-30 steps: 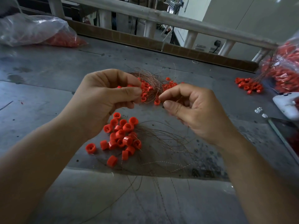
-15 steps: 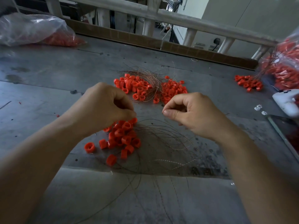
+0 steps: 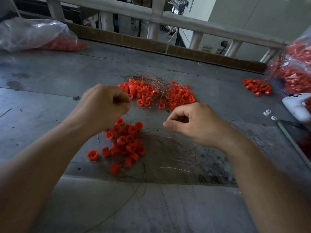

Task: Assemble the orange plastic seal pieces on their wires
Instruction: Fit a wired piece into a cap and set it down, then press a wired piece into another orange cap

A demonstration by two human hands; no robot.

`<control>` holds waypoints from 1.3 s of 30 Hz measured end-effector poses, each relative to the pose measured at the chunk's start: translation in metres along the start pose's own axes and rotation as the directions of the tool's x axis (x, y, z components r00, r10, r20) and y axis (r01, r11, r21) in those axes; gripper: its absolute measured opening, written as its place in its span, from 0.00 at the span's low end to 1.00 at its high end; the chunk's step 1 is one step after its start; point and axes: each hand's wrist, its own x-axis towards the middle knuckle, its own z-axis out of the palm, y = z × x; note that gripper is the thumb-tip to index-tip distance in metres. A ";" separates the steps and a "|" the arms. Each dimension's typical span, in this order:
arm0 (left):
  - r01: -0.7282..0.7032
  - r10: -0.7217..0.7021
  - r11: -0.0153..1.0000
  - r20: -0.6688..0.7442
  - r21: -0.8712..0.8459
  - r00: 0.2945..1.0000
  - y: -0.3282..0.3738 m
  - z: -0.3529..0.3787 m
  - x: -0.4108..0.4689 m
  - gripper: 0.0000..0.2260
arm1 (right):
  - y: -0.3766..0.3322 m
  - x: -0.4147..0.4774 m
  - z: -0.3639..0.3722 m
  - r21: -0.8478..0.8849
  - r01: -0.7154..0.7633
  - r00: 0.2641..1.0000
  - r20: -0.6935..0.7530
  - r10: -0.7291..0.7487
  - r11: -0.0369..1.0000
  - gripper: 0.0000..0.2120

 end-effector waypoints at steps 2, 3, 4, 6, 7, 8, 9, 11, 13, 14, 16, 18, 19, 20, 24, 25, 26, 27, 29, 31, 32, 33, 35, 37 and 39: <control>-0.001 0.008 0.992 -0.057 0.123 0.998 -0.005 0.003 0.007 0.11 | 0.000 0.000 -0.001 0.014 -0.002 0.999 -0.048 0.002 1.000 0.06; 0.005 0.003 0.986 -0.048 0.167 0.999 -0.009 0.004 0.011 0.15 | -0.001 0.000 -0.002 0.022 -0.004 0.998 -0.070 0.006 1.000 0.06; 0.014 -0.008 0.981 -0.030 0.192 1.000 -0.011 0.006 0.016 0.19 | -0.001 0.001 -0.002 0.031 -0.009 0.996 -0.091 0.012 0.999 0.06; 0.042 -0.048 0.975 0.021 0.216 0.999 -0.014 0.010 0.023 0.25 | 0.000 0.001 -0.002 0.044 -0.019 0.991 -0.134 0.024 0.999 0.07; 0.060 -0.071 0.974 0.045 0.221 0.996 -0.014 0.012 0.027 0.28 | 0.000 0.001 -0.002 0.044 -0.025 0.987 -0.155 0.031 0.999 0.07; 0.074 -0.090 0.973 0.063 0.218 0.994 -0.014 0.013 0.031 0.31 | 0.000 0.001 -0.002 0.041 -0.032 0.984 -0.174 0.039 0.999 0.07; 0.082 -0.100 0.974 0.077 0.210 0.992 -0.014 0.014 0.035 0.32 | 0.001 0.002 -0.003 0.034 -0.041 0.981 -0.191 0.047 0.999 0.07; 0.094 -0.114 0.977 0.098 0.194 0.989 -0.014 0.015 0.043 0.34 | 0.002 0.002 -0.003 0.020 -0.055 0.975 -0.213 0.058 0.998 0.07; 0.083 -0.111 0.972 0.121 0.220 0.986 -0.019 0.015 0.049 0.33 | 0.003 0.002 -0.003 0.012 -0.063 0.973 -0.224 0.064 0.998 0.07; 0.056 -0.095 0.967 0.148 0.250 0.984 -0.022 0.016 0.051 0.31 | 0.003 0.002 -0.003 0.010 -0.064 0.971 -0.229 0.065 0.998 0.07; -0.011 -0.050 0.953 0.191 0.303 0.980 -0.027 0.018 0.052 0.27 | 0.004 0.003 -0.003 0.004 -0.064 0.968 -0.244 0.063 0.998 0.07; -0.053 0.008 0.950 0.146 0.307 0.989 -0.030 0.019 0.051 0.24 | 0.005 0.003 -0.002 -0.001 -0.066 0.965 -0.254 0.063 0.998 0.07; -0.058 0.028 0.951 0.103 0.304 0.994 -0.031 0.018 0.050 0.22 | 0.005 0.004 -0.002 0.004 -0.065 0.965 -0.256 0.064 0.998 0.07; -0.056 0.039 0.951 0.063 0.303 0.997 -0.031 0.017 0.049 0.20 | 0.005 0.004 -0.002 0.010 -0.067 0.964 -0.259 0.067 0.998 0.07; -0.083 0.087 0.953 0.002 0.293 0.996 -0.033 0.017 0.046 0.15 | 0.006 0.006 -0.001 0.009 -0.082 0.958 -0.276 0.082 0.997 0.07; -0.090 0.094 0.954 0.000 0.286 0.996 -0.033 0.017 0.045 0.14 | 0.006 0.007 -0.001 0.010 -0.084 0.957 -0.277 0.084 0.996 0.07; -0.094 0.099 0.956 -0.003 0.277 0.995 -0.032 0.016 0.044 0.14 | 0.007 0.007 -0.001 0.010 -0.085 0.957 -0.277 0.084 0.996 0.07; -0.099 0.104 0.959 -0.006 0.264 0.995 -0.031 0.016 0.043 0.13 | 0.007 0.008 -0.001 0.008 -0.085 0.957 -0.277 0.084 0.996 0.07; -0.108 0.114 0.965 -0.011 0.239 0.993 -0.030 0.015 0.041 0.13 | 0.008 0.008 0.000 0.008 -0.083 0.957 -0.280 0.082 0.997 0.08; -0.105 0.110 0.968 -0.008 0.227 0.994 -0.028 0.014 0.039 0.14 | 0.008 0.008 0.000 0.007 -0.080 0.956 -0.281 0.079 0.997 0.08; -0.100 0.104 0.970 -0.002 0.222 0.995 -0.028 0.014 0.038 0.15 | 0.008 0.008 0.000 0.008 -0.080 0.957 -0.281 0.079 0.997 0.08; -0.095 0.097 0.971 0.001 0.218 0.995 -0.027 0.013 0.037 0.16 | 0.008 0.007 -0.001 0.010 -0.081 0.957 -0.280 0.081 0.997 0.08; -0.088 0.092 0.974 -0.006 0.209 0.996 -0.027 0.011 0.036 0.15 | 0.009 0.007 -0.001 0.017 -0.085 0.956 -0.282 0.086 0.996 0.08; -0.087 0.093 0.976 -0.022 0.201 0.995 -0.026 0.010 0.034 0.12 | 0.009 0.007 -0.001 0.012 -0.091 0.955 -0.281 0.090 0.996 0.08; -0.087 0.094 0.977 -0.029 0.193 0.995 -0.025 0.009 0.032 0.10 | 0.009 0.008 -0.001 0.003 -0.093 0.956 -0.279 0.090 0.996 0.08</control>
